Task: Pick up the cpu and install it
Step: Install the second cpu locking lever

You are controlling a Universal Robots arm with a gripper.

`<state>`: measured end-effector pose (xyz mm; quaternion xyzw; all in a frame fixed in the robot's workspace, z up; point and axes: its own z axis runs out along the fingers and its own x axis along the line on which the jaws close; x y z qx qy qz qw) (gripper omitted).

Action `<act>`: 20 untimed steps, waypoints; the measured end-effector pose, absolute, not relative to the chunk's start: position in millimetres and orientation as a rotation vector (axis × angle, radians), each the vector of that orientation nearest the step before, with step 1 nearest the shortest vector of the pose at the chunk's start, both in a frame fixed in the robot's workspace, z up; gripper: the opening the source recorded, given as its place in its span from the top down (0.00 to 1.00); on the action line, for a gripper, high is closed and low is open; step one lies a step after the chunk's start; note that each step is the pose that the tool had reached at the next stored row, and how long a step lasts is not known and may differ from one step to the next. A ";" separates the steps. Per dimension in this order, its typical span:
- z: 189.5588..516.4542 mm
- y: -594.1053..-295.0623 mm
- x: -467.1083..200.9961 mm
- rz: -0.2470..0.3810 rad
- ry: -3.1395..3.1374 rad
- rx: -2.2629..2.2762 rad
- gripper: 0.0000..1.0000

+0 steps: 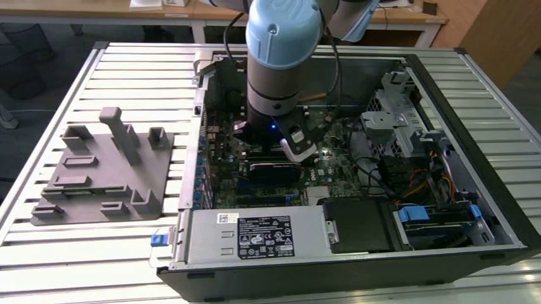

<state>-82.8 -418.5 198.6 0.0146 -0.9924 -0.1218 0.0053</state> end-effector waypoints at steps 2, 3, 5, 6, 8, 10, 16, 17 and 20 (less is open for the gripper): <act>197.6 -418.8 -82.9 -0.391 -3.106 0.046 0.89; 197.0 -418.8 -82.9 -0.397 -3.106 0.046 0.89; 196.0 -418.8 -82.8 -0.409 -3.104 0.046 0.89; 195.5 -418.8 -82.8 -0.417 -3.103 0.046 0.89; 194.6 -418.8 -82.8 -0.429 -3.102 0.046 0.89; 193.8 -418.8 -82.8 -0.442 -3.100 0.046 0.89; 192.4 -418.8 -83.2 -0.478 -3.095 0.046 0.89; 192.2 -418.8 -83.4 -0.482 -3.095 0.047 0.89; 191.1 -418.8 -84.3 -0.494 -3.094 0.047 0.89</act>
